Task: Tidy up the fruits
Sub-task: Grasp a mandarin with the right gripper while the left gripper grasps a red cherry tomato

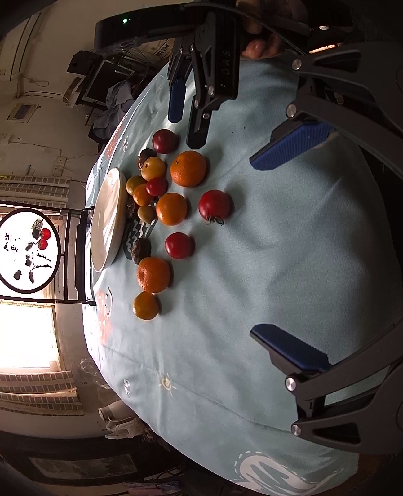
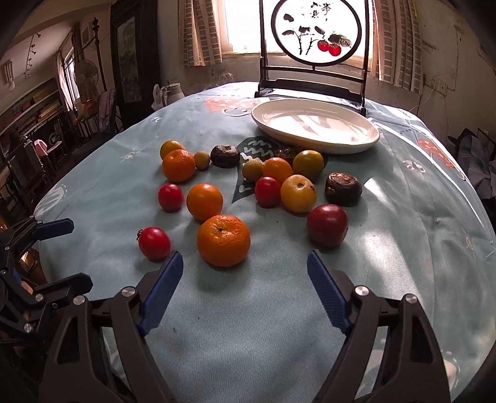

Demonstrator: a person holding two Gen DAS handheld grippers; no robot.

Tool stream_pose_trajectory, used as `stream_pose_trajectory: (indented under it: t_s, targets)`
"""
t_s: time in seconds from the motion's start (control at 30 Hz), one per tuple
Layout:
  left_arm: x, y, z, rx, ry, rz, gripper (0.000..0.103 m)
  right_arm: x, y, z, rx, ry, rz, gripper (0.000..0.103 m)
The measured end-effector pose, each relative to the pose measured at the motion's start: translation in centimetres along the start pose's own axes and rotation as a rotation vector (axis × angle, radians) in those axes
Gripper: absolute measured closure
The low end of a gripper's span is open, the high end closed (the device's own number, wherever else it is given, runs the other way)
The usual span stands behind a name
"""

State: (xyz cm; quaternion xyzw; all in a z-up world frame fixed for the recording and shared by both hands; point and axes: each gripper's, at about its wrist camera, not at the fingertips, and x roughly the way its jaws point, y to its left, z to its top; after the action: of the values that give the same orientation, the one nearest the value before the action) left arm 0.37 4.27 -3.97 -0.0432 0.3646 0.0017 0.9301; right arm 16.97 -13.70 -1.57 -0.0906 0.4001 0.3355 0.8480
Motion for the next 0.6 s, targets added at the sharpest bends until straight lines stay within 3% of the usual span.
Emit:
stream_pose_trajectory:
  t_s: [0.17,0.27,0.3,0.5,0.6]
  targets:
    - [0.7,0.7,0.0,-0.010,0.004,0.006,0.002,2.8,0.6,1.5,-0.013,0.071,0.056,0.023]
    - [0.8,0.8,0.2,-0.009,0.005,0.001,0.002,3.6,0.6,1.7,-0.024,0.105,0.063,0.041]
    - [0.9,0.8,0.2,-0.005,0.006,-0.004,0.002,3.8,0.5,1.6,-0.016,0.121,0.073,0.055]
    - [1.9,-0.5,1.3,0.036,0.013,-0.057,0.004,1.8,-1.2,0.5,0.076,0.038,0.138,0.059]
    - [2.8,-2.0,2.2,0.087,0.013,-0.077,0.012,1.2,-2.9,-0.3,0.157,0.028,0.164,0.059]
